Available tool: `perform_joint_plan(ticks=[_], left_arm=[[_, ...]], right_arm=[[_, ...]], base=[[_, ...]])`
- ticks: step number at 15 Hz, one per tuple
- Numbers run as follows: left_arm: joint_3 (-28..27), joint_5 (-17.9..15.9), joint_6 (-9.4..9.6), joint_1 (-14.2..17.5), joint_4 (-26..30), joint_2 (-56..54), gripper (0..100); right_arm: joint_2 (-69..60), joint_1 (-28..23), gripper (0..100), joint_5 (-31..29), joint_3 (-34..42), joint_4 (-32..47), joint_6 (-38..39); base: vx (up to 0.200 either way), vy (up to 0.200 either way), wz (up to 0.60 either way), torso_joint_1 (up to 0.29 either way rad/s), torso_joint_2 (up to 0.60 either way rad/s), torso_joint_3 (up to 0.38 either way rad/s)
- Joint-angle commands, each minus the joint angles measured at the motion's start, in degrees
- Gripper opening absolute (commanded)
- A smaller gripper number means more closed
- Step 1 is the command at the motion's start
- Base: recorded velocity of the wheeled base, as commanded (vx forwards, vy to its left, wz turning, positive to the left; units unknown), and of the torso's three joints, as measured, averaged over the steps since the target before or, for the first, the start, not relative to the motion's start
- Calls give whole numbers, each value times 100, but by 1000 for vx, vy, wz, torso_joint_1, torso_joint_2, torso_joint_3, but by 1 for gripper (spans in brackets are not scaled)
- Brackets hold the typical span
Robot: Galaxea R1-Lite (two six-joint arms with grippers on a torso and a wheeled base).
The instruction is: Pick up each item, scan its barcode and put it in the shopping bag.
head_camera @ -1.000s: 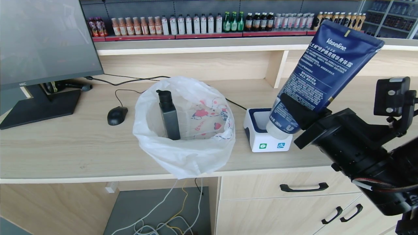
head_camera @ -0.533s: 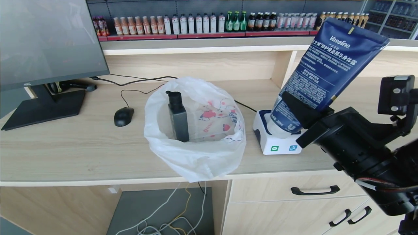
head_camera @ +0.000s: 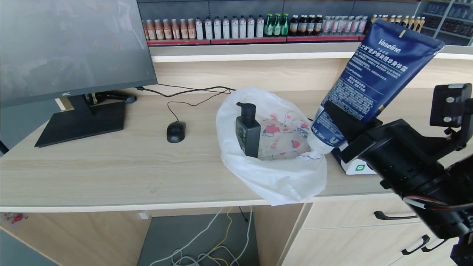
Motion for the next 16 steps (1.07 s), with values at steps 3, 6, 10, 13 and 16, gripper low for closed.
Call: perform_joint_plan(ticks=[3, 6, 10, 13, 16], left_arm=[[1, 0, 1, 0, 0, -2, 100], [1, 0, 1, 0, 0, -2, 100], [1, 0, 1, 0, 0, -2, 100], [1, 0, 1, 0, 0, -2, 100], [1, 0, 1, 0, 0, -2, 100]], right_arm=[[230, -149, 0, 0, -139, -9, -5], [415, -386, 0, 0, -323, -9, -75], [652, -447, 0, 0, -367, -9, -93], [1101, -518, 0, 0, -604, -9, -93], [1338, -641, 0, 0, -710, -9, -102]], base=[[0, 0, 0, 0, 0, 0], [0, 0, 0, 0, 0, 0], [0, 0, 0, 0, 0, 0], [0, 0, 0, 0, 0, 0], [0, 0, 0, 0, 0, 0]])
